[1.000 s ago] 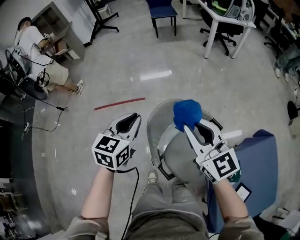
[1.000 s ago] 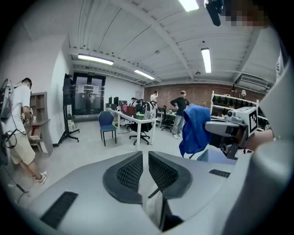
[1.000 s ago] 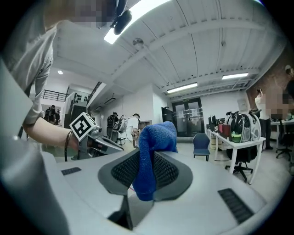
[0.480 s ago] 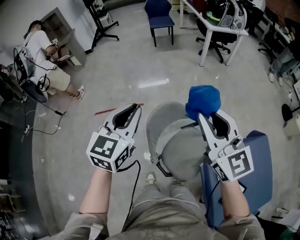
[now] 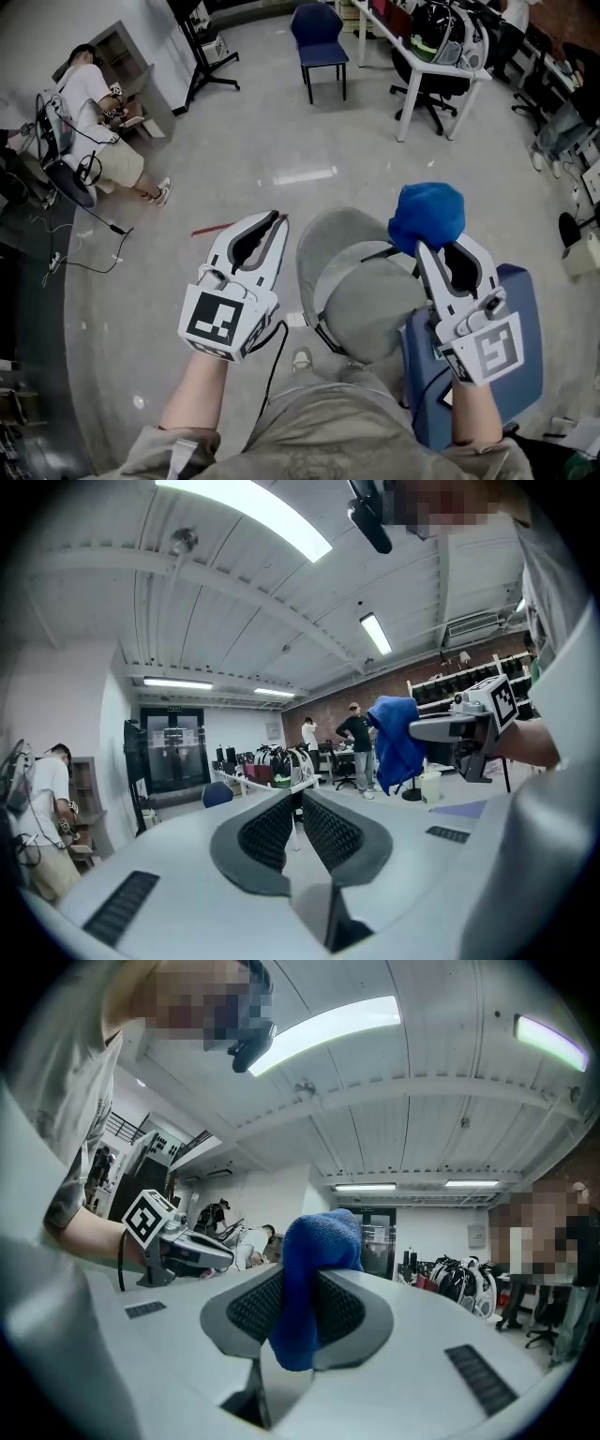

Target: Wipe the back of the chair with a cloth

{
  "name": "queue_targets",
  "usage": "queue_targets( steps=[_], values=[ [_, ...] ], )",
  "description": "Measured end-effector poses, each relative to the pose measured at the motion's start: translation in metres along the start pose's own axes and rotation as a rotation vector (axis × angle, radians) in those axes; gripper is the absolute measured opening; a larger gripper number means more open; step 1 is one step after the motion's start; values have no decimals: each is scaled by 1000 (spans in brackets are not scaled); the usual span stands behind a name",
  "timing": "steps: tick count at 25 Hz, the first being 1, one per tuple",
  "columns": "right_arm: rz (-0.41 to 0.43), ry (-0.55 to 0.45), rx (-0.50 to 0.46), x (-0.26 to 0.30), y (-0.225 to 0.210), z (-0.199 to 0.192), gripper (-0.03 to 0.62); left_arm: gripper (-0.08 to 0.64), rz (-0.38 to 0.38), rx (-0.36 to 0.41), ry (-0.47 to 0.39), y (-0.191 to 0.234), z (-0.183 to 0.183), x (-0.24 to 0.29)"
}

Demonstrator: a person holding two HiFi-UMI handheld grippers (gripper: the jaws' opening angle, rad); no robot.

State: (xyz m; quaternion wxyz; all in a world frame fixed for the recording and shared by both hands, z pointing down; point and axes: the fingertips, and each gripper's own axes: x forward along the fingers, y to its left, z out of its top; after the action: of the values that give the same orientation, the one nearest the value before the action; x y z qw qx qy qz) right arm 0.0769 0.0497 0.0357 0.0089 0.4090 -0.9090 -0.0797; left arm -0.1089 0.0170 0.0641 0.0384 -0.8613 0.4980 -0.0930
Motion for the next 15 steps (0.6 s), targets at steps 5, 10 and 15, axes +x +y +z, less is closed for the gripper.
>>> queue_targets(
  steps=[5, 10, 15],
  values=[
    [8, 3, 23, -10, 15, -4, 98, 49, 20, 27, 12, -2, -7, -15],
    [6, 35, 45, -13, 24, -21, 98, 49, 34, 41, -11, 4, -20, -31],
    [15, 71, 74, -11, 39, -42, 98, 49, 54, 90, 26, 8, -44, -37]
  ],
)
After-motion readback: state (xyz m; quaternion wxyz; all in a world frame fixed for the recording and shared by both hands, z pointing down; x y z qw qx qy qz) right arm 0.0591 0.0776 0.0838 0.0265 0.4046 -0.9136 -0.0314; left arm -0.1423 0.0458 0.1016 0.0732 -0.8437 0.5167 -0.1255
